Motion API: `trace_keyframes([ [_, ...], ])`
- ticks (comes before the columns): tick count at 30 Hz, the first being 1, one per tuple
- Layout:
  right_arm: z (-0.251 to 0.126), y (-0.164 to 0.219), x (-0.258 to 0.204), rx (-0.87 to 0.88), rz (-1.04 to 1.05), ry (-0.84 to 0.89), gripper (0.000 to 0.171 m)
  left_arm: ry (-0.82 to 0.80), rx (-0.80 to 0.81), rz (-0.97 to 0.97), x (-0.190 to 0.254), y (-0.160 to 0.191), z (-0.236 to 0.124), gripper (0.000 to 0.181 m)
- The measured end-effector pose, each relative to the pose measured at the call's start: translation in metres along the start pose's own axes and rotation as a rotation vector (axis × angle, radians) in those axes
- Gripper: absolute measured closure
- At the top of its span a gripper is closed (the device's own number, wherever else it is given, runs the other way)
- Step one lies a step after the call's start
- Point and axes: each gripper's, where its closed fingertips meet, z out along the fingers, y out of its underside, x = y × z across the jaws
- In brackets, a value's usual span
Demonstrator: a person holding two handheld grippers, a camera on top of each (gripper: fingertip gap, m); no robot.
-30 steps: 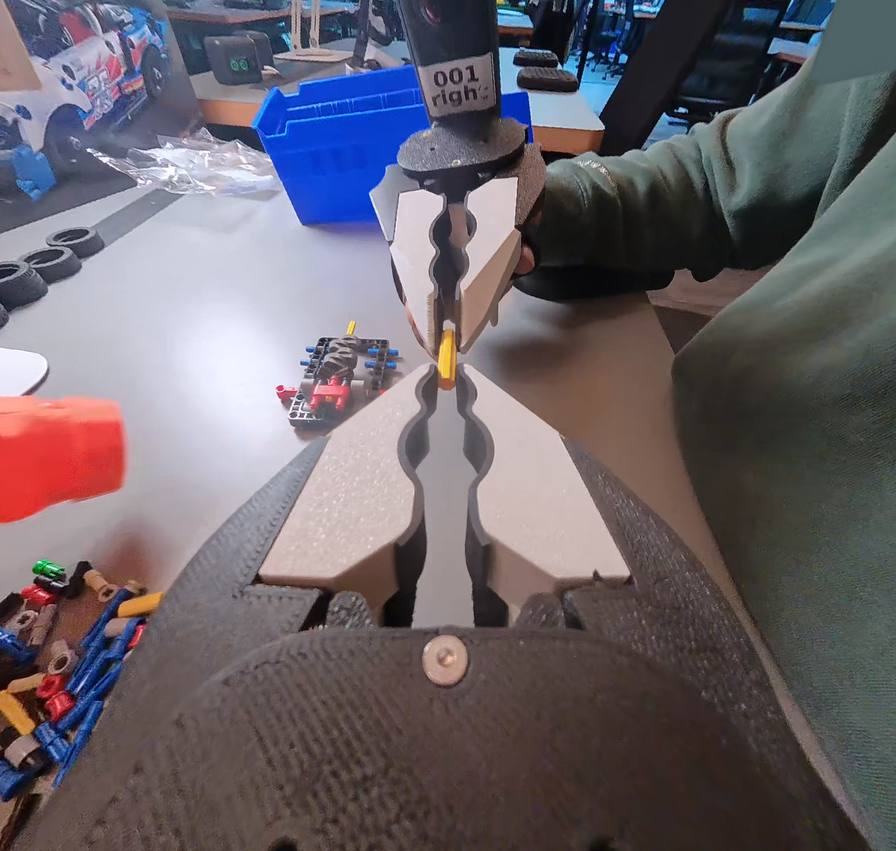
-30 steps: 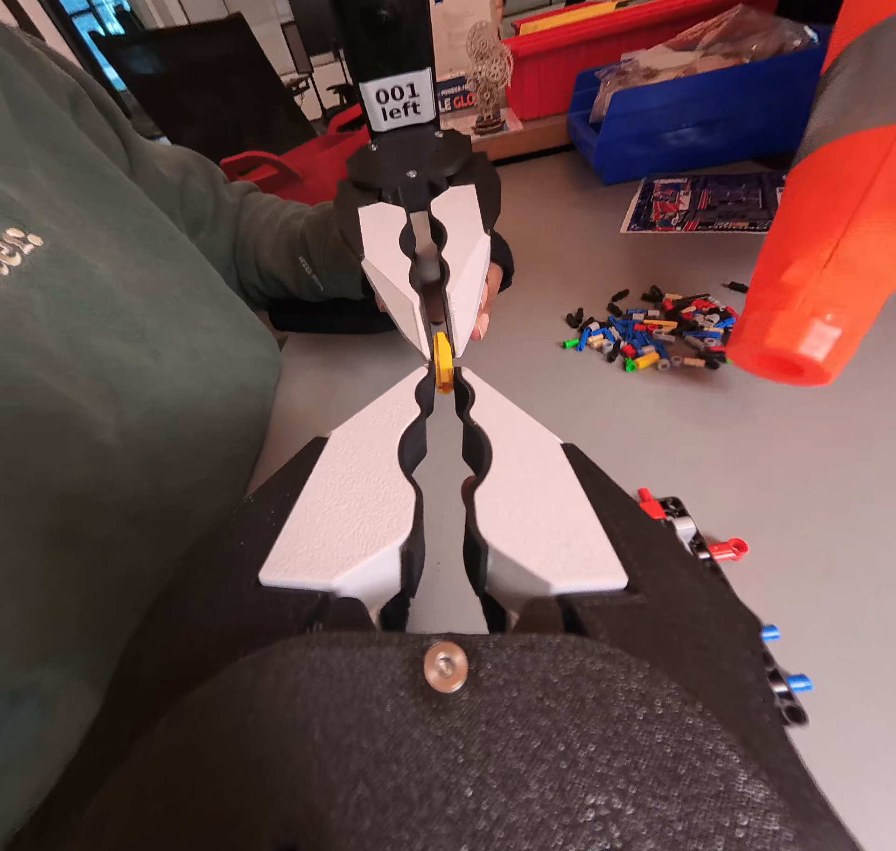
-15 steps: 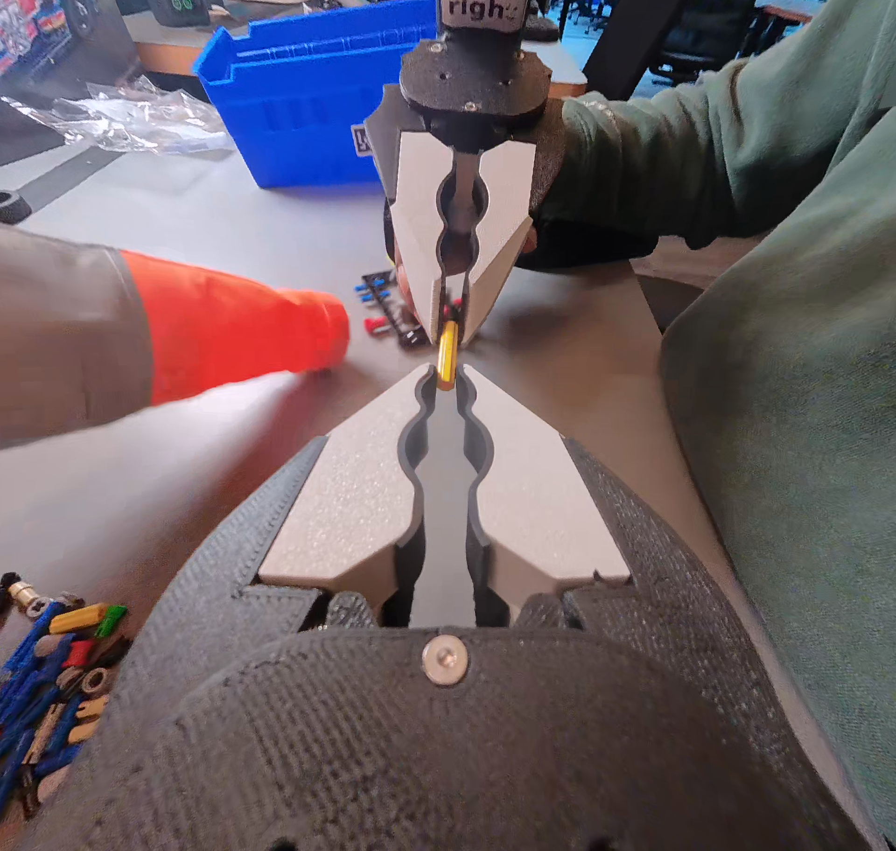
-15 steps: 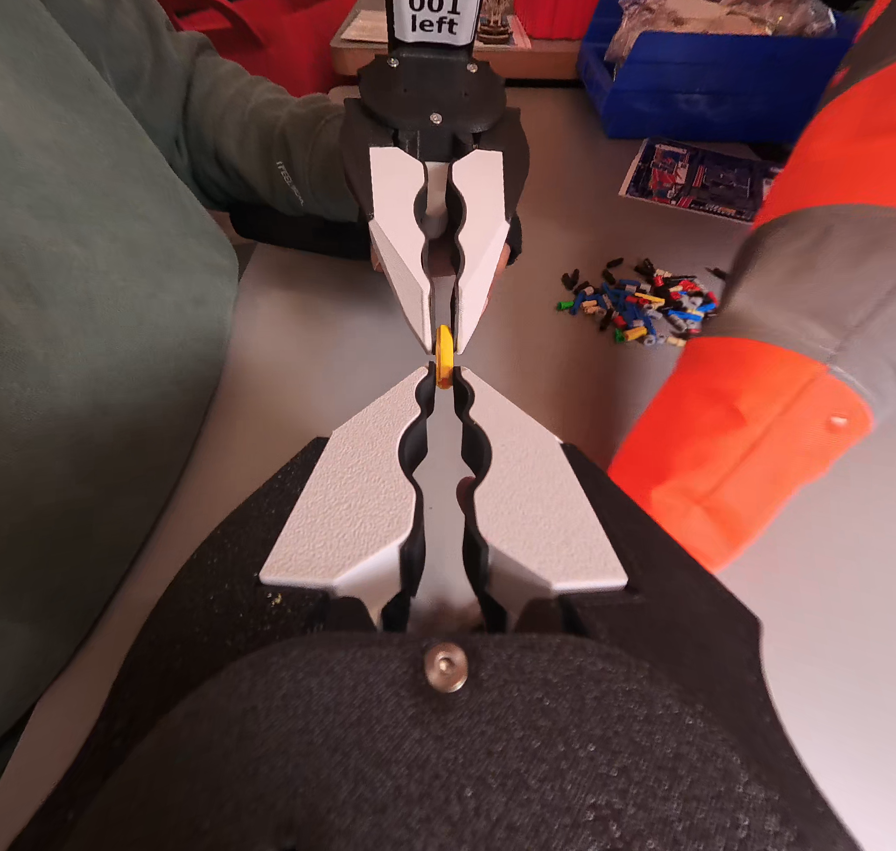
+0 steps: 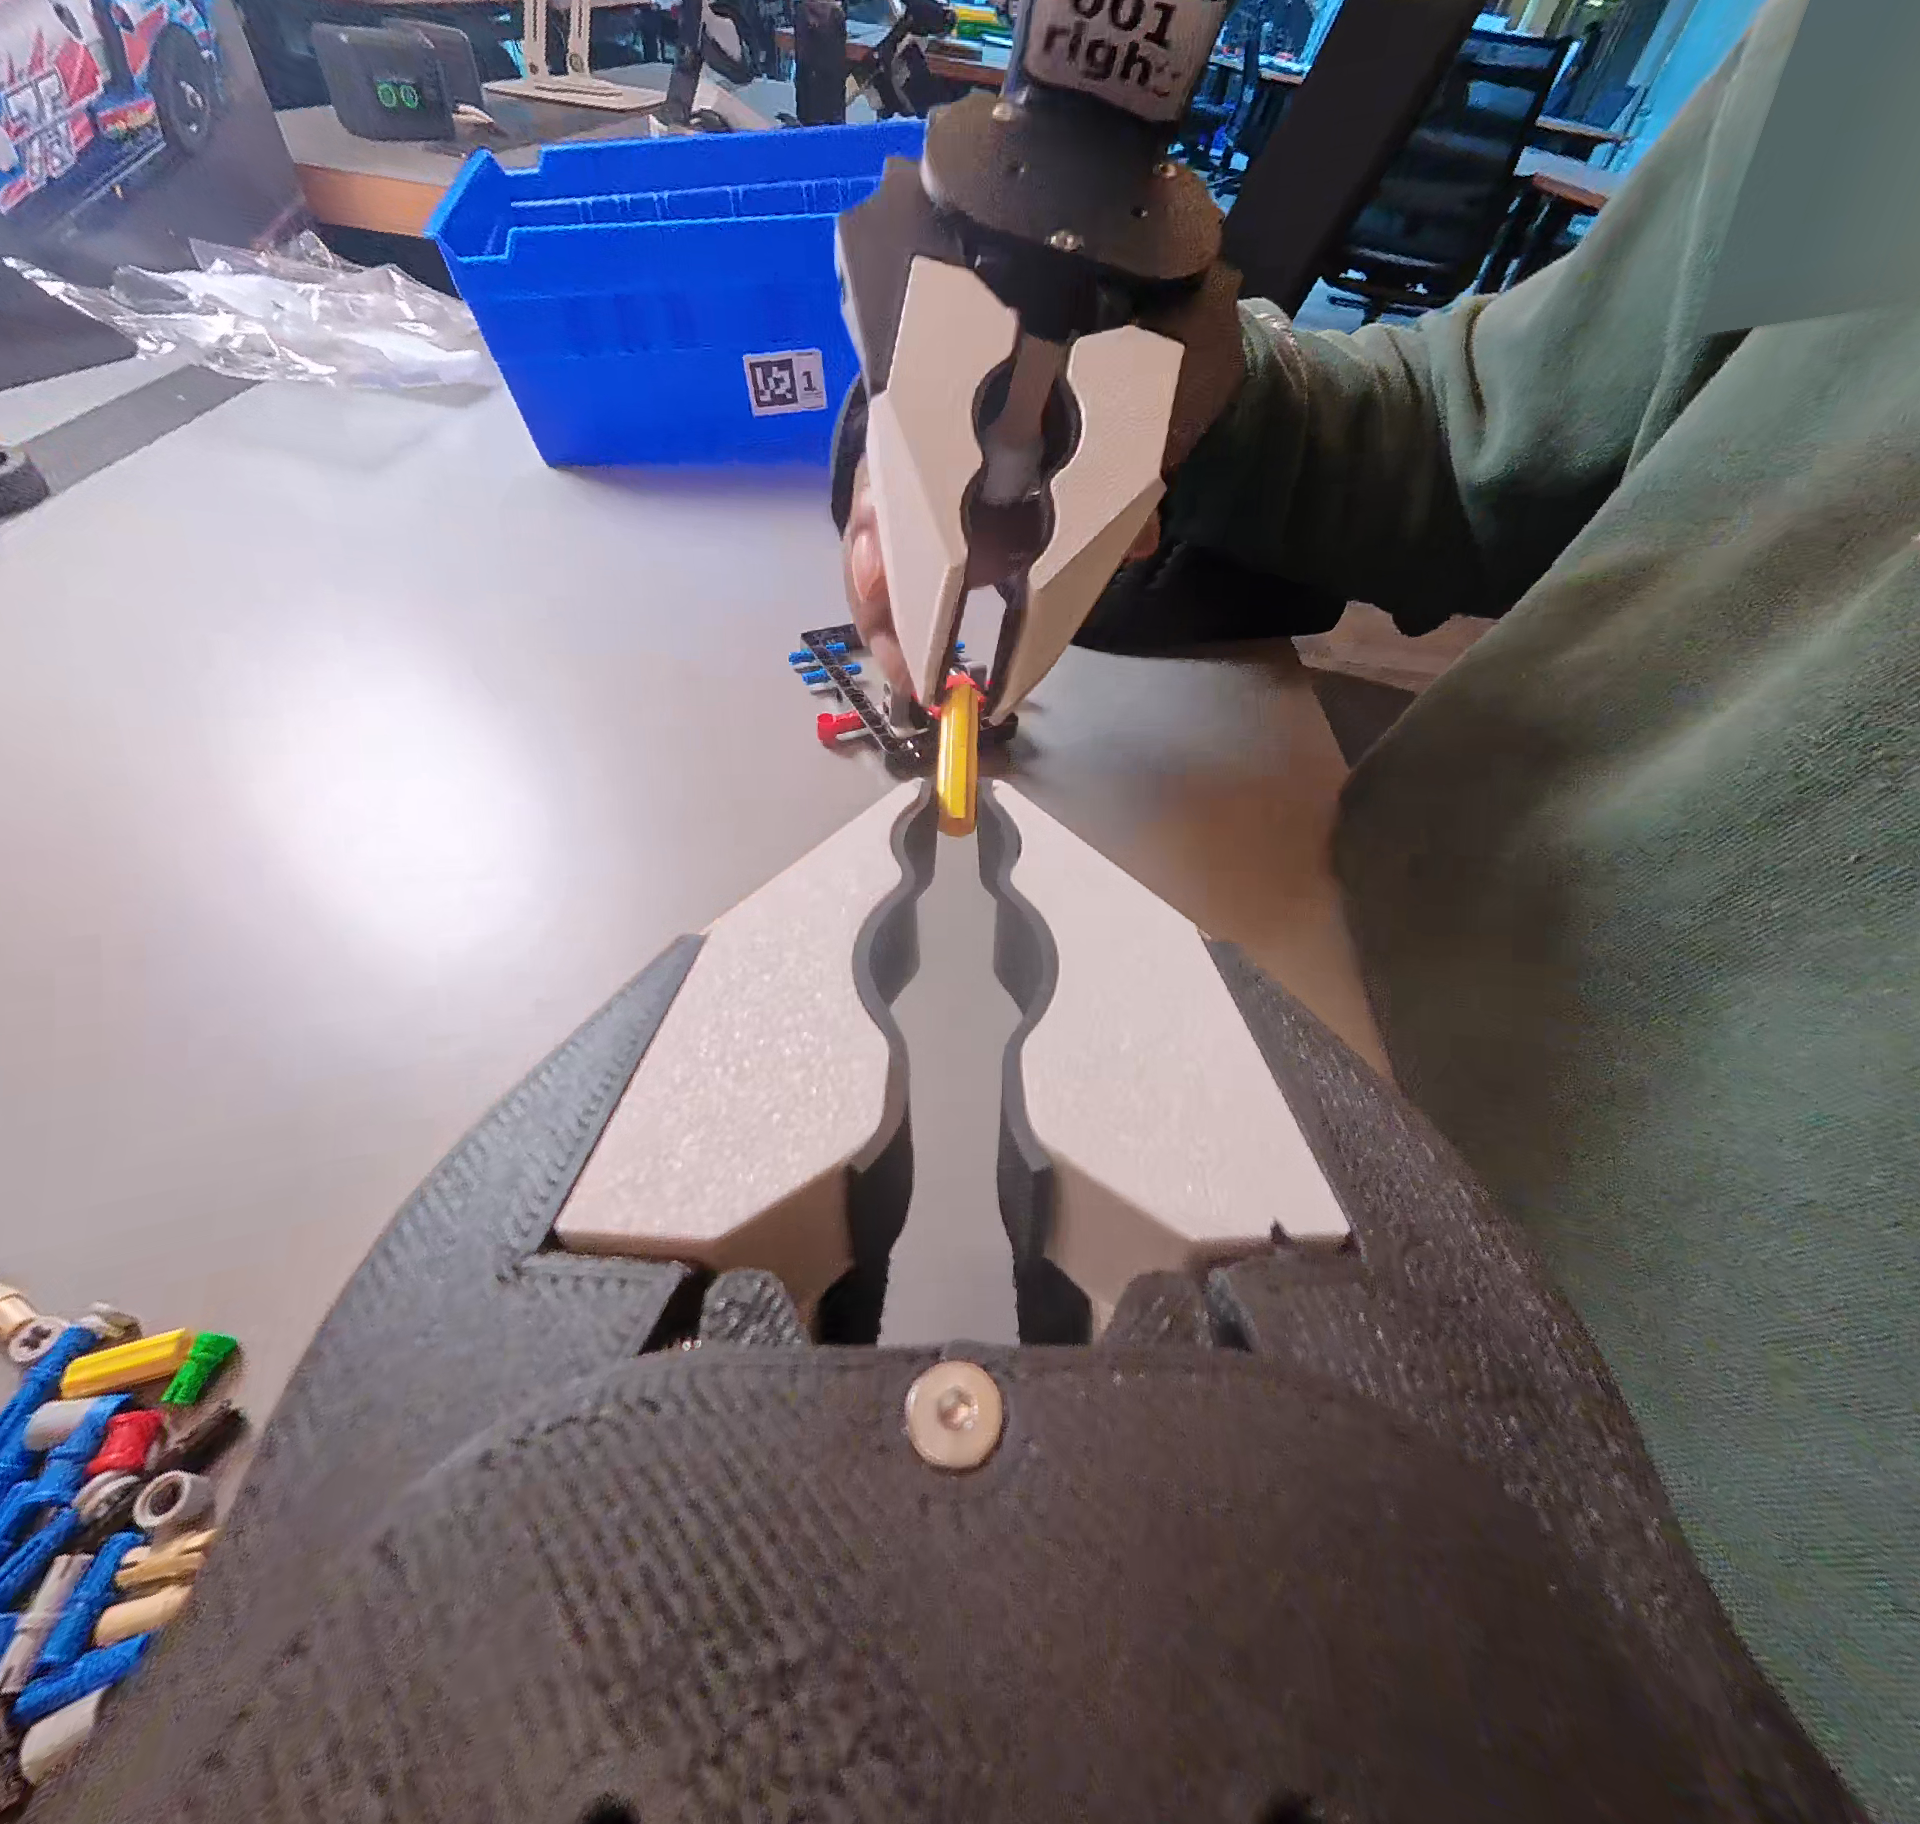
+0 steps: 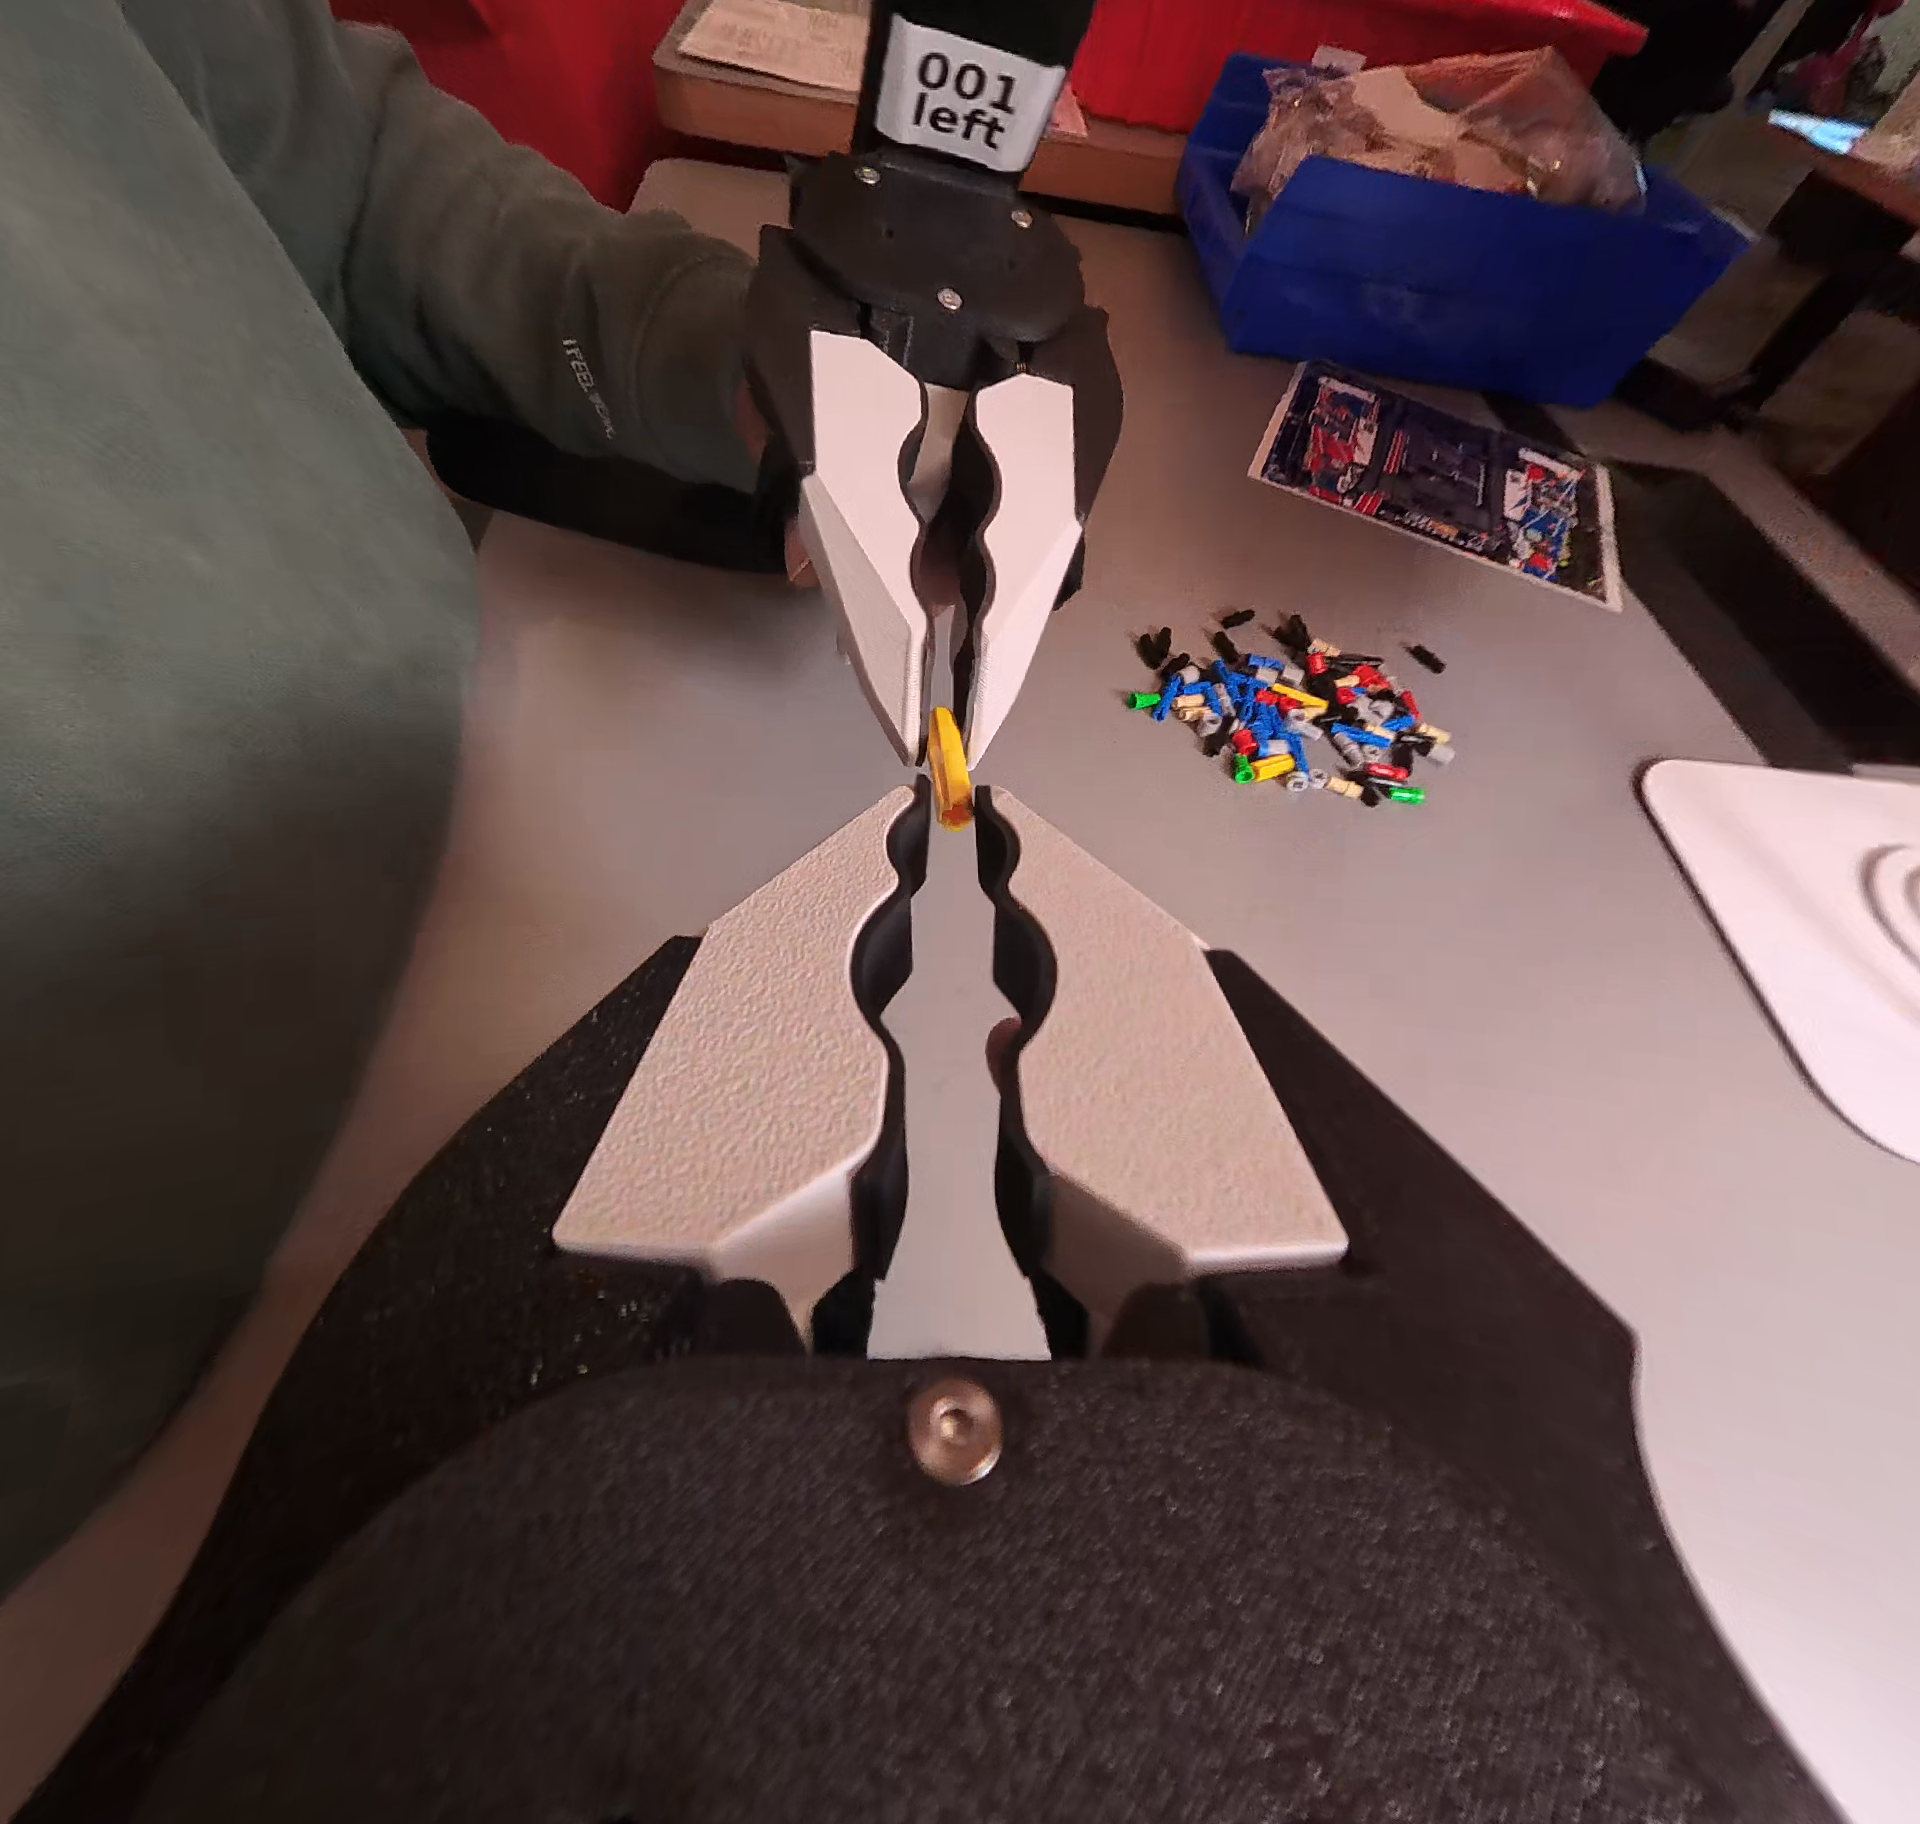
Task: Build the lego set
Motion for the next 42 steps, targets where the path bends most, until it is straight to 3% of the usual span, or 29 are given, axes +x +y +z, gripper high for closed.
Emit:
trace_keyframes([
  [6, -0.007, 0.002, -0.005, -0.072, -0.088, 0.014, 0.161, -0.008, -0.059, -0.003, -0.002, 0.011, 0.002, 0.176],
  [13, -0.034, -0.008, 0.008, -0.019, -0.067, 0.086, 0.161, -0.082, -0.369, 0.033, -0.016, 0.071, 0.008, 0.176],
  [17, -0.033, -0.003, 0.007, 0.004, -0.036, 0.078, 0.161, -0.134, -0.468, 0.073, -0.024, 0.089, 0.008, 0.175],
  [25, -0.023, 0.007, 0.005, 0.014, -0.001, 0.043, 0.161, -0.122, -0.435, 0.050, -0.024, 0.084, 0.006, 0.156],
  [30, -0.014, 0.010, 0.011, 0.036, 0.044, 0.031, 0.161, -0.118, -0.480, 0.110, -0.022, 0.091, 0.010, 0.176],
  [37, -0.009, 0.015, 0.021, 0.052, 0.082, 0.053, 0.161, -0.243, -0.469, 0.119, -0.051, 0.090, 0.000, 0.176],
  [42, -0.009, 0.018, 0.030, 0.061, 0.108, 0.088, 0.161, -0.313, -0.404, 0.088, -0.066, 0.080, -0.006, 0.162],
])
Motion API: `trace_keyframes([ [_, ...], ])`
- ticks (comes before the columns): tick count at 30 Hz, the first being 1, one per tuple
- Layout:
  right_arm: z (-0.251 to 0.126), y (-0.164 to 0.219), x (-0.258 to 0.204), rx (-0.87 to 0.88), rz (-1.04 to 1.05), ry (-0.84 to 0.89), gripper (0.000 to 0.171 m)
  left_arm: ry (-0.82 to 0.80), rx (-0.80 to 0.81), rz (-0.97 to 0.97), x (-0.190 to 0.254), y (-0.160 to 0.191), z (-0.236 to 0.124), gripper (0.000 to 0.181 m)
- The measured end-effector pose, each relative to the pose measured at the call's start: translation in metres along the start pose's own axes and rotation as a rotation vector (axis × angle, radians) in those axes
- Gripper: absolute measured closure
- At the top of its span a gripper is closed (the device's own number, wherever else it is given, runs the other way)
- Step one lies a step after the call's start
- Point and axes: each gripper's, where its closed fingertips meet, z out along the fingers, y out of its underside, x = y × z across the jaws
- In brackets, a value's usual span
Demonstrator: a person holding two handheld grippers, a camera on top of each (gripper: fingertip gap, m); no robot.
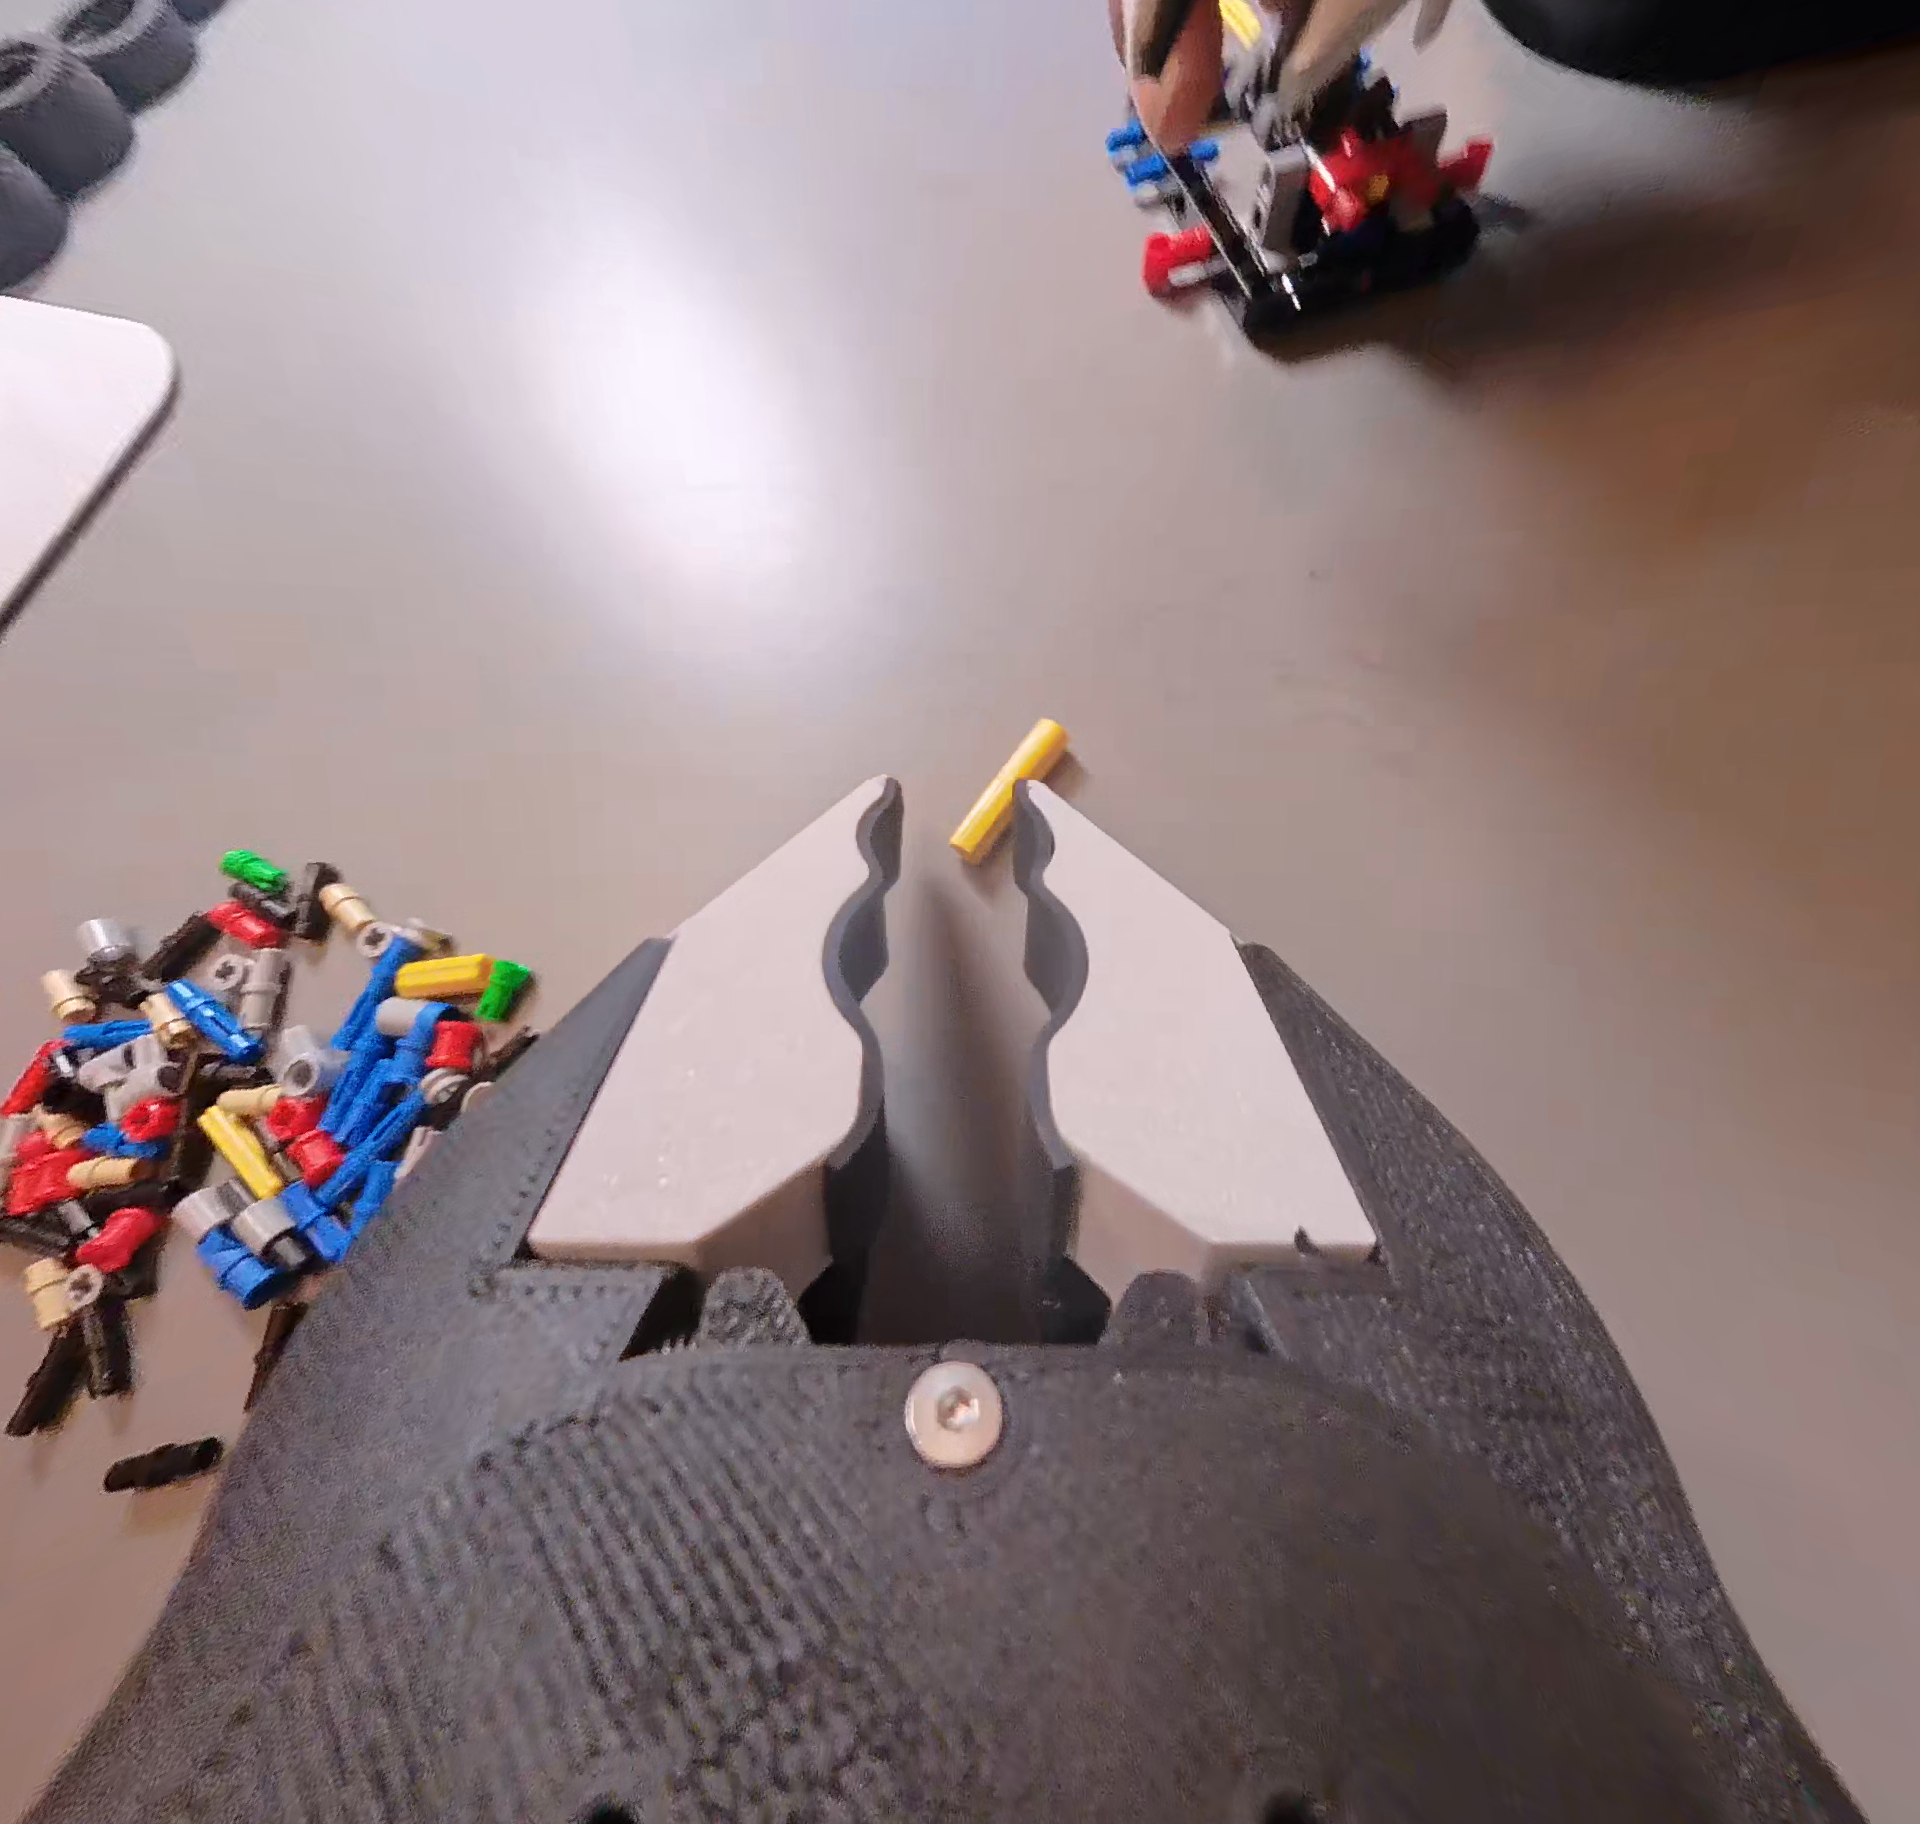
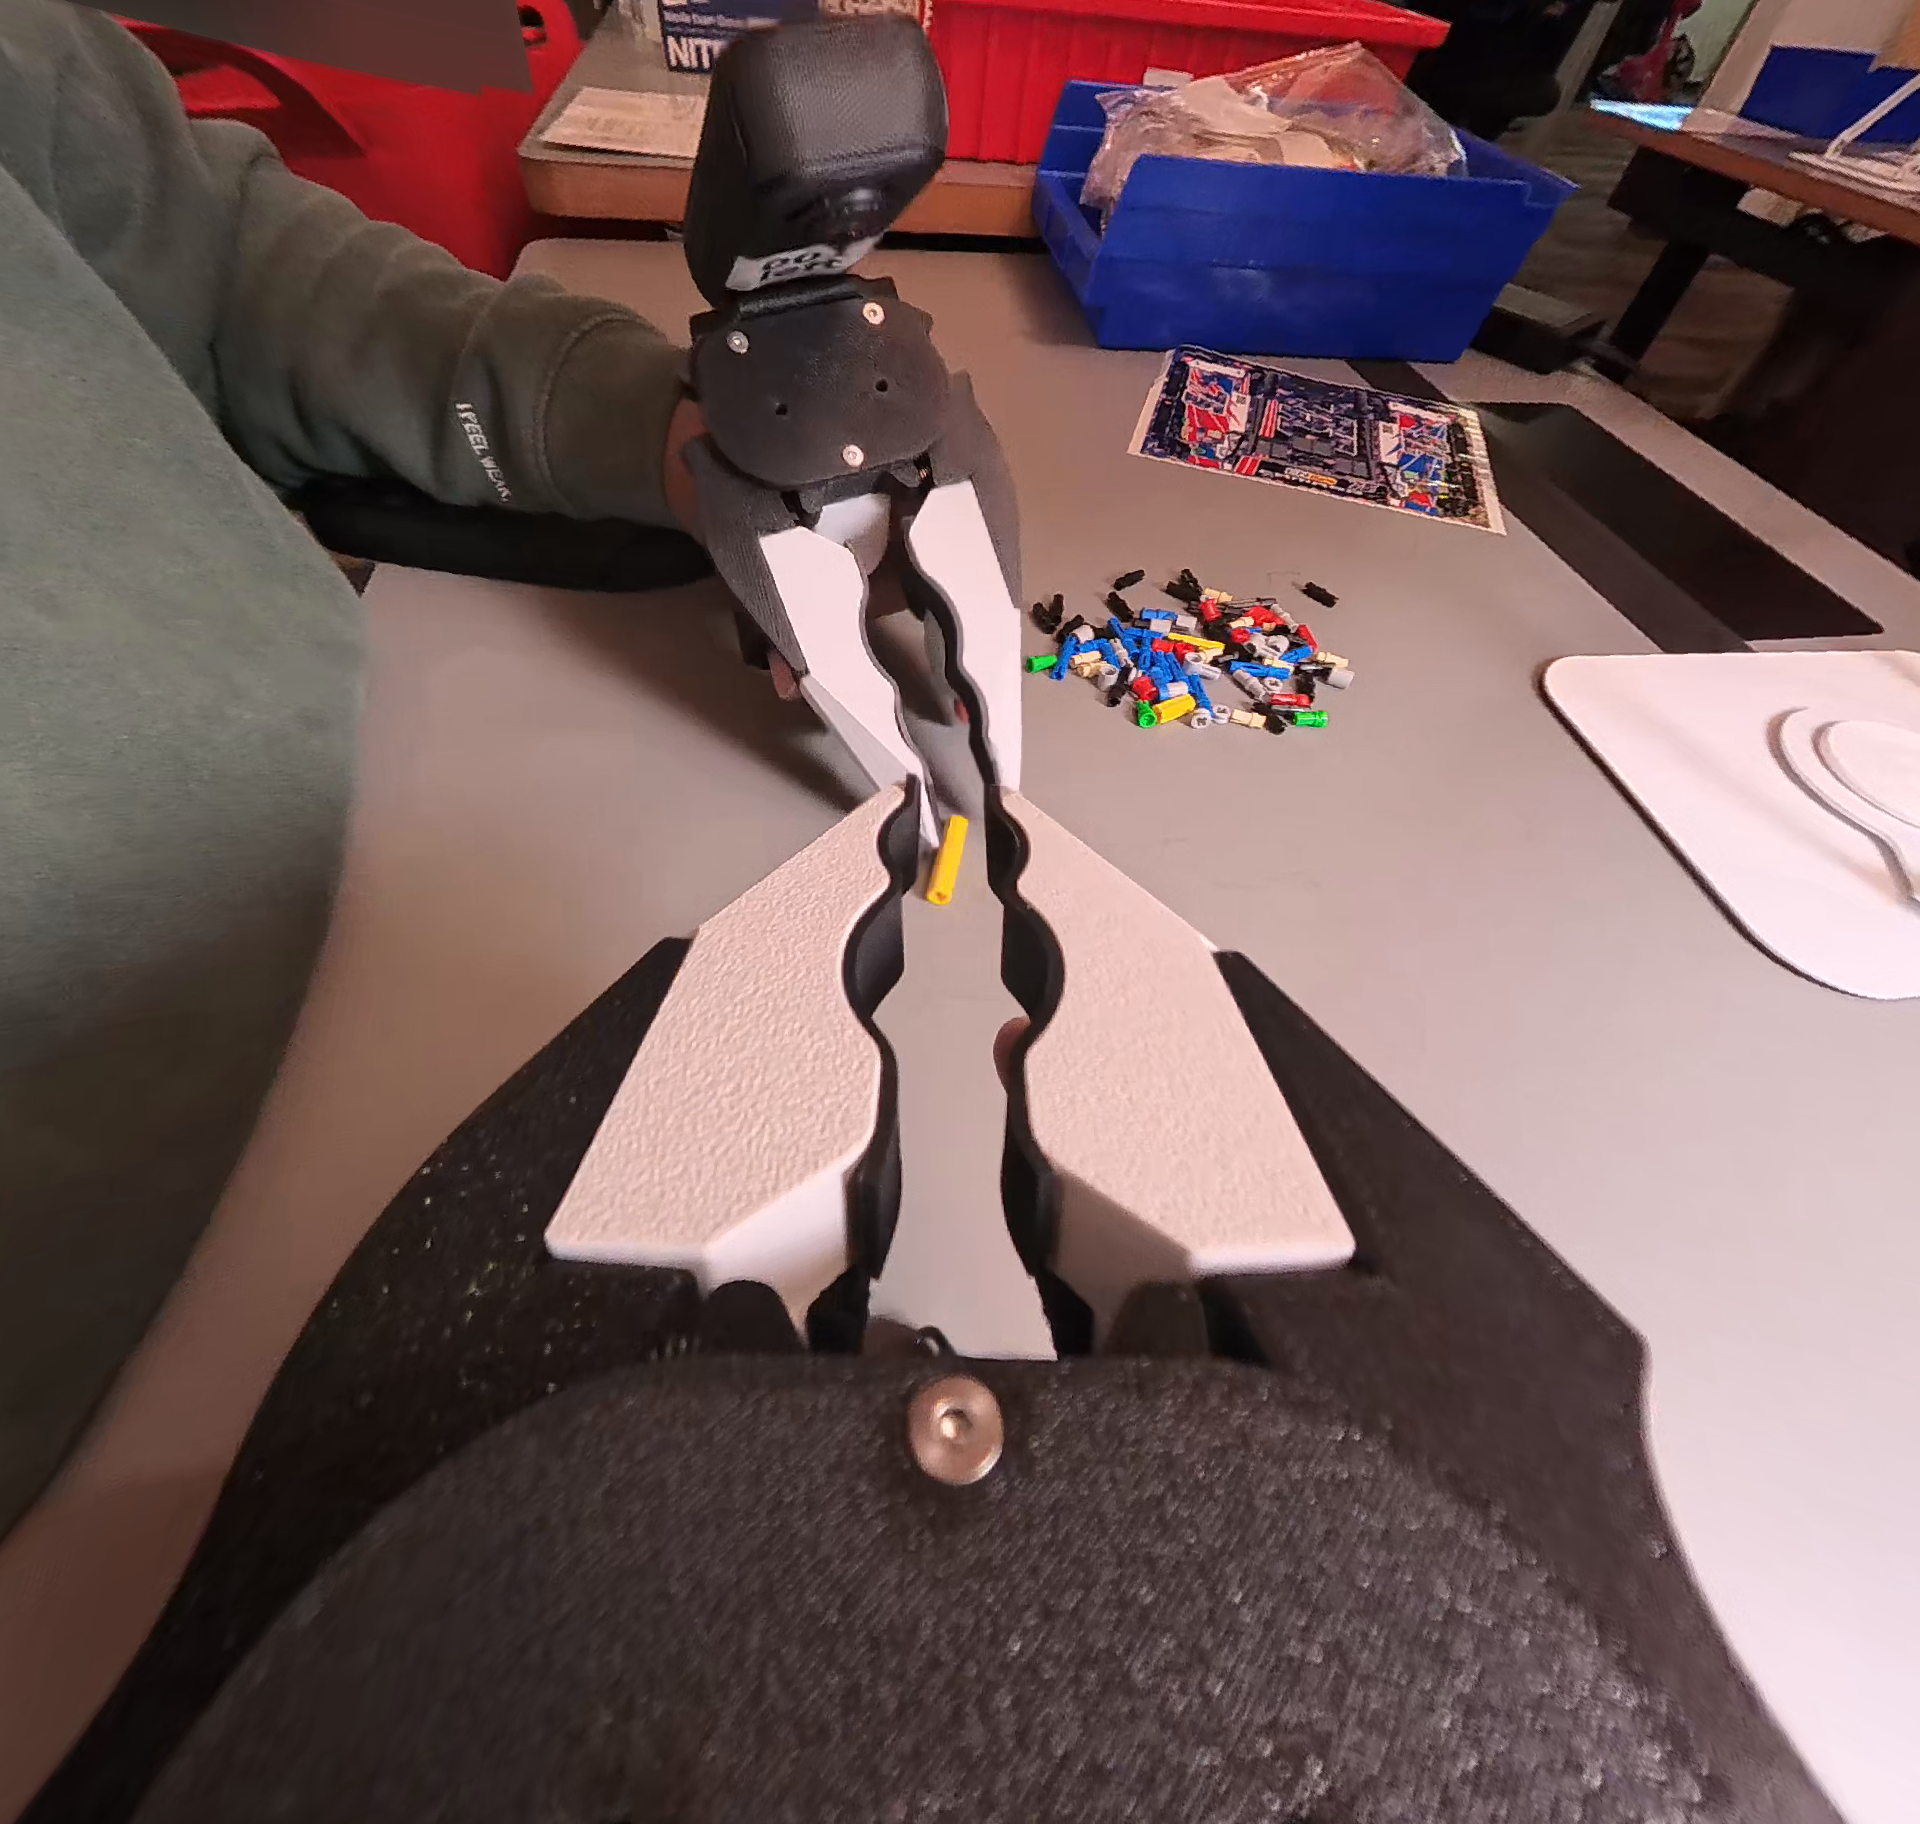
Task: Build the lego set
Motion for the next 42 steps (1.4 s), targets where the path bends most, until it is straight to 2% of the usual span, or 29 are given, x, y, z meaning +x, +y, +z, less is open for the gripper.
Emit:
trace_keyframes([
  [8, -0.015, -0.010, 0.035, 0.031, 0.053, 0.171, 0.155, -0.043, 0.297, -0.189, -0.023, -0.042, -0.029, 0.153],
  [12, -0.050, -0.032, 0.057, 0.031, 0.030, 0.297, 0.142, -0.039, 0.321, -0.222, -0.027, -0.044, -0.032, 0.153],
  [15, -0.080, -0.034, 0.061, -0.054, 0.024, 0.320, 0.127, -0.032, 0.310, -0.201, -0.021, -0.044, -0.031, 0.152],
  [17, -0.101, -0.018, 0.057, -0.170, 0.011, 0.309, 0.114, -0.033, 0.302, -0.174, -0.016, -0.044, -0.031, 0.152],
  [22, -0.145, 0.053, 0.025, -0.492, 0.016, 0.157, 0.087, -0.019, 0.292, -0.138, -0.007, -0.047, -0.030, 0.152],
  [27, -0.152, 0.099, 0.008, -0.737, -0.072, 0.033, 0.074, 0.002, 0.258, -0.142, -0.002, -0.043, -0.020, 0.152],
  [32, -0.124, 0.109, 0.003, -0.826, -0.224, -0.093, 0.072, 0.009, 0.241, -0.148, 0.000, -0.041, -0.015, 0.152],
  [36, -0.101, 0.123, 0.002, -0.861, -0.241, -0.207, 0.074, 0.002, 0.238, -0.145, -0.001, -0.040, -0.017, 0.153],
  [39, -0.092, 0.130, 0.000, -0.850, -0.198, -0.278, 0.087, -0.004, 0.247, -0.144, -0.002, -0.040, -0.020, 0.154],
  [40, -0.087, 0.126, 0.002, -0.824, -0.185, -0.273, 0.106, -0.003, 0.250, -0.144, -0.003, -0.040, -0.021, 0.154],
  [42, -0.075, 0.117, 0.007, -0.774, -0.164, -0.269, 0.110, 0.005, 0.256, -0.146, -0.003, -0.041, -0.022, 0.154],
])
